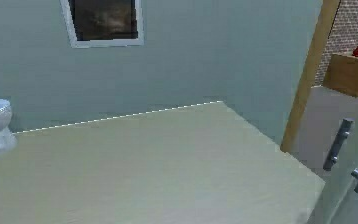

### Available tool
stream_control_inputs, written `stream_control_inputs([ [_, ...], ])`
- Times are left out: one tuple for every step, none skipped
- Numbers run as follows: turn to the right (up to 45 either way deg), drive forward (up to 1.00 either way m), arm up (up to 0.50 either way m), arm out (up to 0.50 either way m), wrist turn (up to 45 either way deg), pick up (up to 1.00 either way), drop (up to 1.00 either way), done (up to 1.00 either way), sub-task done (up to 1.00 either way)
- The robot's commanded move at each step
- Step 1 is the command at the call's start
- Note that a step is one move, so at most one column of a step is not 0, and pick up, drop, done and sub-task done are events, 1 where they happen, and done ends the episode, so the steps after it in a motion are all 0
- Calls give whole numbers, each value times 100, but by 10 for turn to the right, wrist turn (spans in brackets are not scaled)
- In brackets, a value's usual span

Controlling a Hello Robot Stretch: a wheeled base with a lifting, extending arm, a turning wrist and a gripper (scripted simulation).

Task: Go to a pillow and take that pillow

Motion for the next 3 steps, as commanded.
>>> stream_control_inputs([
  [0,85,0,0,0,0,0,0,0],
  [420,0,0,0,0,0,0,0,0],
  [0,40,0,0,0,0,0,0,0],
])
